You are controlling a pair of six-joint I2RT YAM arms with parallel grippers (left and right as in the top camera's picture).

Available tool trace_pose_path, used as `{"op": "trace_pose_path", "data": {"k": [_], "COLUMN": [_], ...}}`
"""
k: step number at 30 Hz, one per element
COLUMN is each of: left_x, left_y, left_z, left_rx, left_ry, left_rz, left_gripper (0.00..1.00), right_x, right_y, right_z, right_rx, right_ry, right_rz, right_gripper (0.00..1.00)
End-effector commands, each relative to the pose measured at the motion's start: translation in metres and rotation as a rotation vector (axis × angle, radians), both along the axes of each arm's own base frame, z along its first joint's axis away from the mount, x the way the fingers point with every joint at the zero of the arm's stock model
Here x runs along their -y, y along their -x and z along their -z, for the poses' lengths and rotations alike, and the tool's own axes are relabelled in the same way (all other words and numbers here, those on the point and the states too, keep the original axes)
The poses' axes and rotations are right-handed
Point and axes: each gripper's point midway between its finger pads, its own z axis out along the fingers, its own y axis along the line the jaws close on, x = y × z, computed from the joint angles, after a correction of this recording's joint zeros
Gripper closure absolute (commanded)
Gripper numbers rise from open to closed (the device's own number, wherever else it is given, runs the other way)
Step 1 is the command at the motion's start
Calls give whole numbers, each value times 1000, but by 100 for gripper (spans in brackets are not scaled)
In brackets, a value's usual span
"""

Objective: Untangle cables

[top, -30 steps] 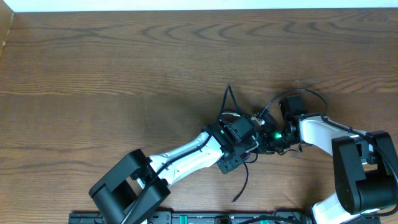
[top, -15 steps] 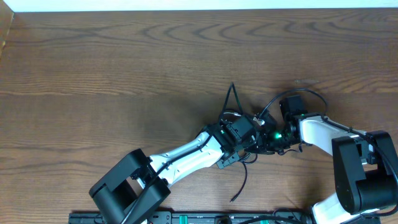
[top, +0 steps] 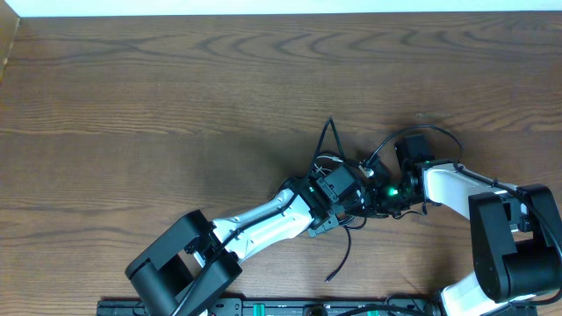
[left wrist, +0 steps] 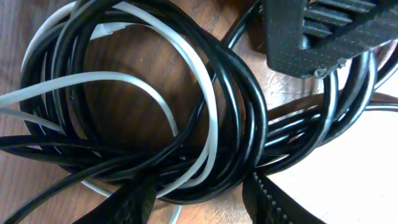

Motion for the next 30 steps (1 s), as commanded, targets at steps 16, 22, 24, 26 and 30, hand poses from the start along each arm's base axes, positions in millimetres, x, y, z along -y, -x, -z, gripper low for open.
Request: {"op": "trace_pose_path", "data": {"k": [16, 22, 24, 26, 30], "left_x": [1, 3, 1, -2, -13], "left_y": [0, -1, 0, 1, -6], "left_z": [-66, -124, -138, -150, -163], "left_rx": [79, 159, 174, 185, 195], "left_ry": [173, 339, 381, 413, 456], "left_rz": [-71, -140, -159, -179, -258], "left_gripper": [93, 93, 93, 92, 92], "right_x": [0, 3, 8, 12, 19], "right_y": [-3, -4, -4, -5, -5], "right_z": [-2, 2, 7, 11, 16], "right_rx": [9, 13, 7, -1, -9], "right_ry": [-16, 16, 53, 90, 140], "right_rz": [-6, -4, 8, 21, 38], "right_gripper": [95, 99, 99, 99, 99]}}
